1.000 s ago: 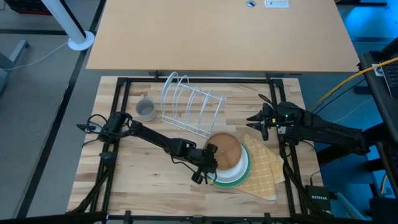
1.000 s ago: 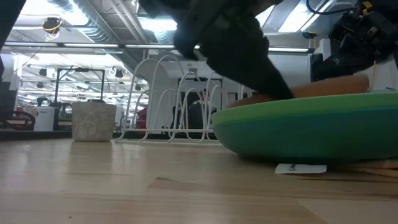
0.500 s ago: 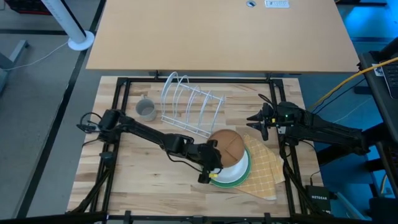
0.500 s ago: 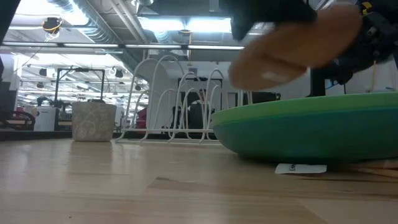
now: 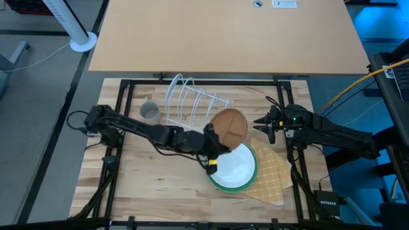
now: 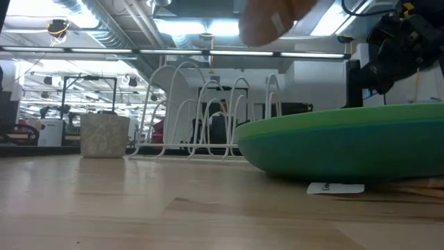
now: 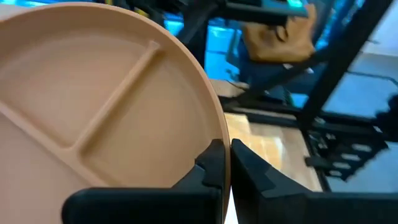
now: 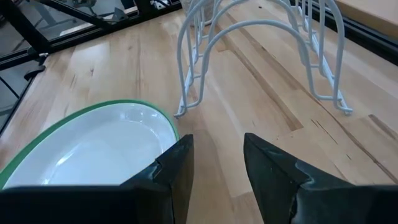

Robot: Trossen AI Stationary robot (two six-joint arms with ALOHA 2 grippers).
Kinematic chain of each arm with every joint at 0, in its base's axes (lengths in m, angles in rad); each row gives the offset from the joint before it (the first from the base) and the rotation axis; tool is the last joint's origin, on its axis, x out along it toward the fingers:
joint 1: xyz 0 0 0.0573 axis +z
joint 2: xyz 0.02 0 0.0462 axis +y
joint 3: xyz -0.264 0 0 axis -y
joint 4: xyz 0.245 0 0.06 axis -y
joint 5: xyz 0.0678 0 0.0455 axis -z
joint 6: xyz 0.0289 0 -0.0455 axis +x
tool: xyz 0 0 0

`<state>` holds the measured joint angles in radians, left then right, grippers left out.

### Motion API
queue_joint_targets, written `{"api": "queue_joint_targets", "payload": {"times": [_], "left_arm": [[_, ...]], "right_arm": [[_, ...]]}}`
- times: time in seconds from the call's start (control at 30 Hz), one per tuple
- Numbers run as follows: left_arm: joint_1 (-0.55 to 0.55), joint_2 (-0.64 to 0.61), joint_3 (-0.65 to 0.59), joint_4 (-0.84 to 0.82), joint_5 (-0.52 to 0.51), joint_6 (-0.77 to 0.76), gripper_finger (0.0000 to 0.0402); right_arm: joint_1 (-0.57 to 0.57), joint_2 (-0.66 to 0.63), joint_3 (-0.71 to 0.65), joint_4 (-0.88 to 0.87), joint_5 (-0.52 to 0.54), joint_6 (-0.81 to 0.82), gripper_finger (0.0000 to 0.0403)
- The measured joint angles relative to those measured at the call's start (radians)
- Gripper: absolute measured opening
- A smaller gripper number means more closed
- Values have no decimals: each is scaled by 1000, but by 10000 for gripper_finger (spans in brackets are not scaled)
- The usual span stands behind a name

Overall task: Sort dishes
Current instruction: Put the brown plate from top of the white plate onto the white dish rack

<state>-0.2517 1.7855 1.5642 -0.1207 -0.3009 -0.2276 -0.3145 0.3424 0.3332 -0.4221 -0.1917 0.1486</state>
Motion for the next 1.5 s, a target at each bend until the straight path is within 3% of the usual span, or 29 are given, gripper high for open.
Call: {"api": "queue_joint_targets", "payload": {"times": [0.37,0.73,1.17,1.5], "left_arm": [[124,-11,-2,19,-10,-133,0],[246,-11,-3,63,110,-293,0],[261,60,-6,76,142,-376,0],[273,84,-87,198,144,-473,0]], "right_arm": [[0,0,0,0,0,0,145],[0,0,0,0,0,0,145],[0,0,0,-1,0,0,145],[0,0,0,-1,-3,0,145]]}}
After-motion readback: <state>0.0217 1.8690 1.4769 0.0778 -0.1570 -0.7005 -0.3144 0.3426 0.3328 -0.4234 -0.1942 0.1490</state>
